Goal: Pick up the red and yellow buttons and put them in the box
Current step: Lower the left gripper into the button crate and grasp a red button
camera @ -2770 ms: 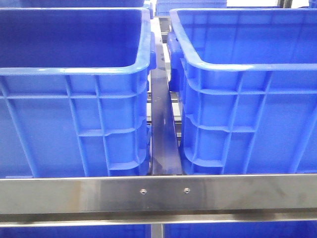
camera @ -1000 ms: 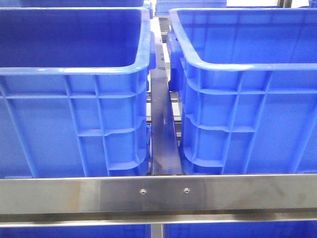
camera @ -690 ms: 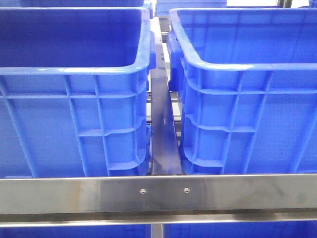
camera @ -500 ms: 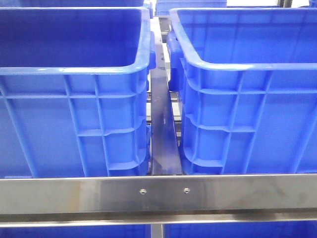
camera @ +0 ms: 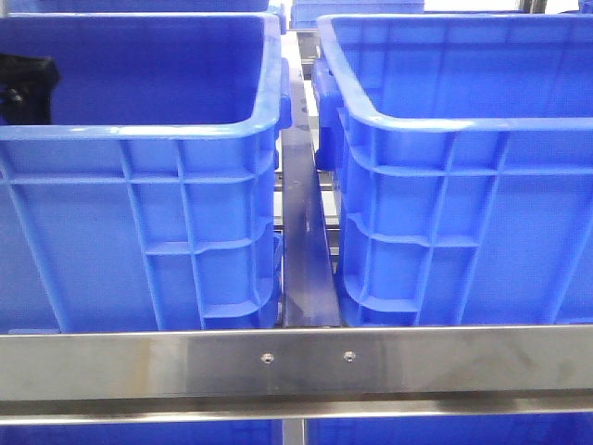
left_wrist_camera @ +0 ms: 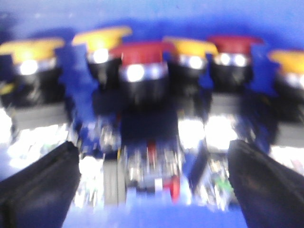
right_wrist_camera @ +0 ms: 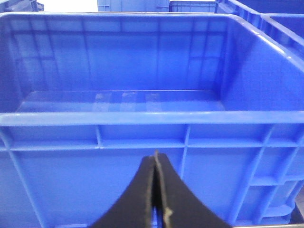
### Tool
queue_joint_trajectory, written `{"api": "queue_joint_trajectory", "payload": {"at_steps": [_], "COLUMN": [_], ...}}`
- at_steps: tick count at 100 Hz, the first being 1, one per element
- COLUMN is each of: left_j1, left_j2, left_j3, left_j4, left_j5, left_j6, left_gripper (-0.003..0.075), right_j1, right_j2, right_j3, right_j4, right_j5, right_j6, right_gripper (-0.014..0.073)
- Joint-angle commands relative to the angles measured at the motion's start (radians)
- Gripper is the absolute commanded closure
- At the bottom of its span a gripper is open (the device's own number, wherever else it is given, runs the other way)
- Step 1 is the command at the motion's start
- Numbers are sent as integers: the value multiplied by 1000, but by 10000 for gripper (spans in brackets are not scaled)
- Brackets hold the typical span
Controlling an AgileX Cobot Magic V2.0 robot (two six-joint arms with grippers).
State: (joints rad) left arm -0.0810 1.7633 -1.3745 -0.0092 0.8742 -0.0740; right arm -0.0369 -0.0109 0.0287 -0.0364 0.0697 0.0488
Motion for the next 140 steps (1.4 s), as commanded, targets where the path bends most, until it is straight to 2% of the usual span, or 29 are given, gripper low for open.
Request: {"api": "queue_joint_trajectory", "payload": {"at_steps": [1, 11, 25, 44, 61, 76, 88, 118, 140], "left_j1": [-7, -7, -7, -7, -7, -9, -23, -55, -140], "left_j2": [-10, 19, 31, 31, 29, -1, -59, -270, -342], "left_j3": [-52, -70, -73, -76, -79, -80, -80, 1, 5], "left_j4": [-11, -11, -11, -11, -8, -10, -40, -435, -676], "left_j5": [-26, -35, -37, -34, -31, -43, -47, -37, 92], "left_j6": [-2, -2, -2, -1, 19, 19, 74, 501, 775], "left_gripper": [136, 141, 188, 397, 514, 533, 533, 533, 533], "right_j1": [2, 2, 2, 2, 2, 2, 2, 2, 2], "right_j2": [-23, -23, -23, -23, -23, -23, -23, -23, -23], "right_j3": [-16, -16, -16, -16, -16, -16, -16, -16, -16], "right_j4": [2, 2, 2, 2, 2, 2, 2, 2, 2], "right_j5": [-80, -80, -80, -80, -80, -80, -80, -80, -80], "right_j6": [-6, -6, -6, -6, -6, -6, -6, -6, -6], "right_gripper": [653, 653, 653, 653, 653, 653, 653, 653, 653]}}
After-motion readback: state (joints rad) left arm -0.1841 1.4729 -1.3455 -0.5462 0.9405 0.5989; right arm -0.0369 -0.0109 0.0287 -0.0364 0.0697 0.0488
